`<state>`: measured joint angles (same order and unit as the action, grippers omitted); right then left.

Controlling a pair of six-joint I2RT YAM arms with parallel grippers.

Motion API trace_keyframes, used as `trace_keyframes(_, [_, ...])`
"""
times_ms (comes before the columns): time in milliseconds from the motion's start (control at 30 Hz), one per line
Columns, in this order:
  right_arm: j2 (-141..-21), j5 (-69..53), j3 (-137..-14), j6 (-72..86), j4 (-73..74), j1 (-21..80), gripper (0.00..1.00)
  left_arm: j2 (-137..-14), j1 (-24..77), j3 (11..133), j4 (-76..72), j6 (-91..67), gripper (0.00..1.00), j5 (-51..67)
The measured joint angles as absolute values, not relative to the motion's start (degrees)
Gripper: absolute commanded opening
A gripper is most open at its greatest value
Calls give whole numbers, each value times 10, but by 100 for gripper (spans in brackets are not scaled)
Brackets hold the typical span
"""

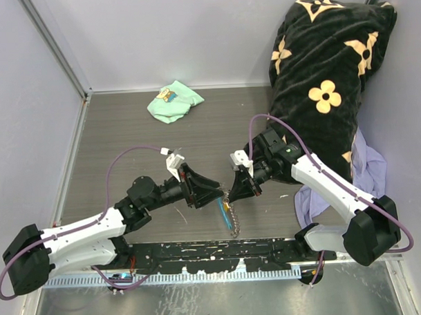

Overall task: Remove the keys from the keyring
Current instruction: Remove the key from the keyring.

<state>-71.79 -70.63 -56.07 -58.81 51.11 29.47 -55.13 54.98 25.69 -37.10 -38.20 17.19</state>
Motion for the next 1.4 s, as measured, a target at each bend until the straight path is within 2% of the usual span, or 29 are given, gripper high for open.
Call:
trace_keyframes(567, [-718,-706,-561,-588,511,283,1,-525,550,190,-392,-471,47,128])
trace_keyframes(700, [-718,-706,-561,-588,511,283,1,-517,549,175,-387,-505,44,106])
trace_keyframes(833, [-718,-706,-561,-588,511,280,1,-517,549,175,-371,-538,33,100])
trace_keyframes(900, [-718,-706,-561,-588,511,280,1,-516,549,175,-362,-553,30,100])
trace_keyframes(1400, [-718,-706,-561,-588,511,276,1,-579,553,189,-367,-605,33,124])
